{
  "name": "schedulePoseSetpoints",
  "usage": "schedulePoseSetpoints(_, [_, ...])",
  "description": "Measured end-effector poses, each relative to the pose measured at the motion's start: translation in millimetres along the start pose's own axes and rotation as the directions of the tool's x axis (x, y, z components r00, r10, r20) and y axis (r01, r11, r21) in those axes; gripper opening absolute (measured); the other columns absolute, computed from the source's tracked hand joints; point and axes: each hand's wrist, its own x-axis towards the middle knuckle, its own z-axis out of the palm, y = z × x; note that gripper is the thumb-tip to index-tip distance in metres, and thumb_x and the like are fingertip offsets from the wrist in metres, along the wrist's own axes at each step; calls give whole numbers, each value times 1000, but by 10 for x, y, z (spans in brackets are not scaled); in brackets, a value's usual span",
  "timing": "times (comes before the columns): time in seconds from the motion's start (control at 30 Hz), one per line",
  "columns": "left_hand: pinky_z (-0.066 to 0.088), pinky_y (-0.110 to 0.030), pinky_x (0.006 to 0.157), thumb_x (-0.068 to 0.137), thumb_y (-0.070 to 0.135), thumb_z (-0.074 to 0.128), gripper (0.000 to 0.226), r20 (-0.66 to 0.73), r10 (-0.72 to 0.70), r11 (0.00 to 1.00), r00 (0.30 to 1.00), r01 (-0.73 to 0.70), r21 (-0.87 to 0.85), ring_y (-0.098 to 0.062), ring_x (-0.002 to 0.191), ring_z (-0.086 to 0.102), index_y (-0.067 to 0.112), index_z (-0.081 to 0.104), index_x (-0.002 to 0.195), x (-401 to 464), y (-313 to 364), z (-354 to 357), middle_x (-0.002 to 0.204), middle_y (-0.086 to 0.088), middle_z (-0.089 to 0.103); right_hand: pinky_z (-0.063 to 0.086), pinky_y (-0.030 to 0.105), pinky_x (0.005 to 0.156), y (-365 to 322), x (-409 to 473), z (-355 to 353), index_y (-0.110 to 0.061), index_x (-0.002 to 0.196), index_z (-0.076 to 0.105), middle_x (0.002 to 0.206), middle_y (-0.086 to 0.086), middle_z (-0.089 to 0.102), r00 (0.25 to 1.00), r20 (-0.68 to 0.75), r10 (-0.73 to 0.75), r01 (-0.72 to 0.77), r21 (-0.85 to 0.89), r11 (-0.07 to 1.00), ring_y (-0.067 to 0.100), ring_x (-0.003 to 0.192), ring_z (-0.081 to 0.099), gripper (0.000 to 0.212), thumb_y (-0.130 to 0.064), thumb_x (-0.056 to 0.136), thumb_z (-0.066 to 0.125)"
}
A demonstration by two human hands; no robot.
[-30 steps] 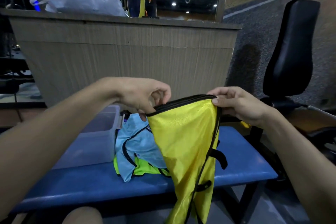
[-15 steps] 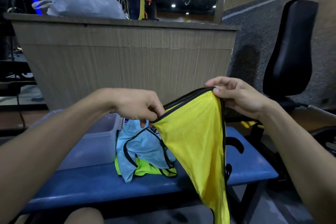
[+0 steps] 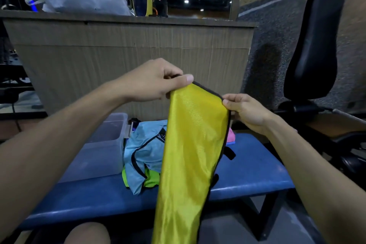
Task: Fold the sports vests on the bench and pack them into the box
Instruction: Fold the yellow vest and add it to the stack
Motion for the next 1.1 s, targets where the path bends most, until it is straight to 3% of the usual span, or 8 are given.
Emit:
schedulePoseSetpoints(0.1, [50,-34,56,102,43,58,46,-138,23,999,990,-18,42,-10,52,60,15,57,66,8,53,55,57,7,54,39,35,70,103,-97,16,3,102,68,85,10,61,998,62,4,0,-59,998,21,75,51,25,-16,105,52])
schedulePoseSetpoints(0.3, [46,-23,49,94,35,71,31,-216,78,993,973,-95,-71,-4,49,61,16,60,72,152,297,417,53,10,56,23,18,44,338,-430,-252,-15,82,54,68,0,34,974,149,169,-181,74,981,8,53,29,24,-14,105,52])
schedulePoseSetpoints(0.47, [45,-26,51,96,24,71,30,-73,75,889,995,-99,-448,-14,53,57,12,57,73,411,555,1044,62,-4,59,26,16,33,306,-685,-752,-17,82,53,61,1,43,958,-105,266,-248,160,956,10,45,43,24,-11,105,49])
schedulePoseSetpoints(0.63, [55,-29,47,99,10,63,18,-83,17,603,996,-77,-794,-23,58,68,2,58,84,632,703,1234,66,-12,66,44,18,38,-328,-276,-1228,-21,84,65,74,4,56,882,-470,30,-104,-134,986,6,46,60,19,-22,102,58])
schedulePoseSetpoints(0.73, [52,-27,44,99,8,63,16,-196,-61,535,979,-134,-834,-22,57,67,2,59,85,698,535,1133,74,-23,62,52,23,41,-620,281,-1017,-18,84,65,68,4,53,888,-432,-157,20,-304,952,5,42,57,20,-20,103,58])
schedulePoseSetpoints(0.8, [52,-28,43,99,9,63,15,-261,-126,601,957,-136,-788,-21,57,68,1,60,87,685,254,1100,75,-26,63,54,26,41,-599,715,-702,-13,84,62,64,8,54,915,-353,-194,29,-423,905,6,37,56,21,-17,104,56])
schedulePoseSetpoints(0.97, [56,-36,48,98,24,66,31,-197,-394,755,898,194,-626,-25,61,69,-1,61,80,266,-778,1367,65,-13,62,48,24,39,264,1602,225,-15,81,62,58,6,60,988,-149,-46,-34,-493,869,6,36,56,23,-16,103,57])
schedulePoseSetpoints(1.1, [57,-33,48,100,34,63,37,-113,-626,716,772,511,-475,-11,56,68,7,63,74,-366,-1472,1772,66,-4,62,59,36,56,1115,1889,1070,-22,75,64,57,-1,61,996,-41,84,-93,-439,894,10,46,61,24,-13,98,63])
